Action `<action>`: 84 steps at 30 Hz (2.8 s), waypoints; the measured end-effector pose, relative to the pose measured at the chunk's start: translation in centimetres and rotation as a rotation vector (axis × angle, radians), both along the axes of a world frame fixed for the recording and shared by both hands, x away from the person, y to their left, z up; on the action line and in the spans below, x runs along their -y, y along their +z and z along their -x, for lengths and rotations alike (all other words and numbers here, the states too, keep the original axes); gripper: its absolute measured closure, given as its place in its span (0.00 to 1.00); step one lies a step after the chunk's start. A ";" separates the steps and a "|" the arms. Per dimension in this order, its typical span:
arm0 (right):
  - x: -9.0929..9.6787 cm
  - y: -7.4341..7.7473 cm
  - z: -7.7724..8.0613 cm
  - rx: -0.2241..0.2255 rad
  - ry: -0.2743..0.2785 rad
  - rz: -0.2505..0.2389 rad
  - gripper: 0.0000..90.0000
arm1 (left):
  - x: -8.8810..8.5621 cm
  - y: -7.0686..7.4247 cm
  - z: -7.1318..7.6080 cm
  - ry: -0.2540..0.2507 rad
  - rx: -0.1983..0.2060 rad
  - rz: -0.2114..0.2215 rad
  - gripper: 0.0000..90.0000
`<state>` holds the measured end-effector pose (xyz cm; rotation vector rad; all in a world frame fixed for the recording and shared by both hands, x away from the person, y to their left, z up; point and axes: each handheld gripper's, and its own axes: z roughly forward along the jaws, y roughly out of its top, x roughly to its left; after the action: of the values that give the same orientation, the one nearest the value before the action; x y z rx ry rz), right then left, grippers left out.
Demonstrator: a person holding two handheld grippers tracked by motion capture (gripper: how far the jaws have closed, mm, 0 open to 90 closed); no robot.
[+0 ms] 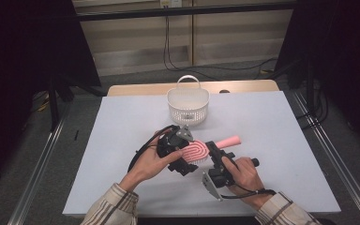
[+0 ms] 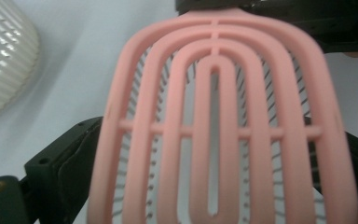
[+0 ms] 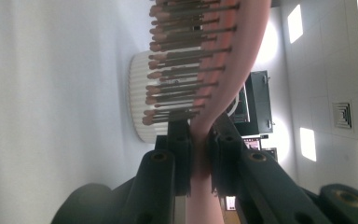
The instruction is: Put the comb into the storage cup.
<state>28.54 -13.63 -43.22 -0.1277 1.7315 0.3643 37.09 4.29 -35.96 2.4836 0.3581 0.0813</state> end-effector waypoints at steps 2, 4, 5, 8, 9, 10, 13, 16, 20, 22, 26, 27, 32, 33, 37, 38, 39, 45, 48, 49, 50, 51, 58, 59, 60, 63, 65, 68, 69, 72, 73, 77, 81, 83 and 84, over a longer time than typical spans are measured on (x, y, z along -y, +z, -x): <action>0.2 0.1 0.0 -0.002 -0.012 -0.013 0.91 | -0.2 0.1 0.0 0.005 0.010 0.009 0.05; 0.3 0.2 -0.1 0.001 -0.015 -0.019 0.91 | -0.4 0.2 0.1 0.010 0.026 0.022 0.05; 0.4 0.3 -0.2 0.000 -0.018 -0.021 0.91 | -0.5 0.2 0.1 0.009 0.026 0.031 0.05; 0.8 0.4 -0.2 -0.002 -0.037 -0.040 0.91 | -0.7 0.1 0.2 0.007 0.037 0.030 0.05; 0.9 0.5 -0.2 -0.005 -0.035 -0.044 0.91 | -0.8 0.0 0.2 0.008 0.036 0.031 0.05; 1.0 0.5 -0.2 -0.001 -0.039 -0.044 0.91 | -0.9 -0.1 0.2 0.008 0.036 0.034 0.05; 1.2 0.7 -0.3 0.001 -0.047 -0.053 0.91 | -1.2 -0.4 0.3 0.025 0.046 0.032 0.05; 1.4 0.7 -0.4 -0.004 -0.055 -0.067 0.91 | -1.5 -0.8 0.4 0.042 0.044 0.042 0.04; 1.6 0.6 -0.4 -0.005 -0.060 -0.057 0.91 | -2.1 -1.0 0.6 0.046 0.045 0.044 0.05; 1.7 0.6 -0.4 -0.008 -0.067 -0.060 0.91 | -2.4 -1.1 0.7 0.043 0.053 0.055 0.04; 2.0 0.7 -0.5 -0.014 -0.077 -0.084 0.91 | -3.0 -1.3 1.0 0.069 0.051 0.082 0.05; 2.1 0.8 -0.6 -0.016 -0.076 -0.085 0.91 | -3.2 -1.4 1.0 0.064 0.058 0.084 0.05; 2.1 0.9 -0.8 -0.026 -0.074 -0.103 0.91 | -4.4 -1.3 0.7 0.067 0.055 0.112 0.05; 2.1 0.9 -0.8 -0.025 -0.074 -0.103 0.91 | -4.5 -1.4 0.8 0.077 0.059 0.125 0.05; 2.4 1.0 -0.9 -0.034 -0.080 -0.134 0.91 | -4.7 -1.4 0.8 0.081 0.059 0.135 0.05; 2.4 1.0 -0.9 -0.040 -0.084 -0.143 0.91 | -4.9 -1.3 0.8 0.076 0.049 0.141 0.05; 2.5 1.0 -1.0 -0.036 -0.082 -0.153 0.91 | -5.0 -1.2 0.9 0.087 0.055 0.144 0.05; 3.0 1.3 -1.1 -0.038 -0.101 -0.197 0.91 | -5.9 -1.2 1.2 0.098 0.083 0.141 0.05; 3.0 1.3 -1.0 -0.037 -0.098 -0.201 0.91 | -6.0 -1.4 1.2 0.114 0.093 0.116 0.05; 3.0 1.3 -1.0 -0.035 -0.097 -0.201 0.91 | -6.0 -1.5 1.1 0.110 0.084 0.116 0.05; 3.0 1.4 -1.0 -0.035 -0.094 -0.203 0.91 | -6.0 -1.6 1.1 0.109 0.074 0.132 0.05; 3.0 1.4 -1.0 -0.034 -0.092 -0.207 0.91 | -6.1 -1.6 1.0 0.108 0.071 0.136 0.05; 3.5 1.7 -1.2 -0.079 -0.095 -0.306 0.91 | -6.1 -1.6 1.2 0.112 0.100 0.142 0.05; 3.6 1.8 -1.3 -0.091 -0.096 -0.325 0.91 | -6.1 -1.6 1.2 0.115 0.105 0.145 0.05; 3.8 1.9 -1.3 -0.107 -0.098 -0.342 0.91 | -6.2 -1.5 1.1 0.112 0.098 0.148 0.05; 4.1 2.0 -1.6 -0.133 -0.102 -0.370 0.91 | -6.3 -1.6 1.0 0.121 0.096 0.156 0.05; 4.2 2.1 -1.6 -0.150 -0.105 -0.399 0.91 | -6.3 -1.7 1.0 0.118 0.095 0.154 0.05; 4.5 2.3 -1.7 -0.156 -0.108 -0.426 0.91 | -6.2 -1.8 1.0 0.113 0.093 0.152 0.05; 4.5 2.3 -1.7 -0.162 -0.109 -0.437 0.91 | -6.2 -1.9 1.0 0.115 0.090 0.151 0.05; 4.8 2.5 -1.8 -0.184 -0.112 -0.475 0.91 | -6.1 -2.0 1.1 0.114 0.088 0.145 0.05; 4.9 2.6 -1.9 -0.198 -0.112 -0.493 0.91 | -6.1 -2.0 1.1 0.116 0.092 0.146 0.05; 5.3 2.7 -2.1 -0.255 -0.103 -0.563 0.91 | -6.2 -1.8 1.1 0.115 0.093 0.167 0.05; 5.5 2.8 -2.3 -0.306 -0.091 -0.634 0.91 | -6.3 -1.7 1.2 0.115 0.103 0.172 0.05; 5.6 2.9 -2.3 -0.335 -0.082 -0.666 0.91 | -6.3 -1.7 1.2 0.116 0.107 0.179 0.05; 5.7 2.9 -2.4 -0.350 -0.077 -0.688 0.91 | -6.3 -1.7 1.2 0.113 0.108 0.177 0.05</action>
<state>30.90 -19.30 -40.35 0.5260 1.8458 0.9442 35.92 10.62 -37.62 2.2733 0.4408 0.2194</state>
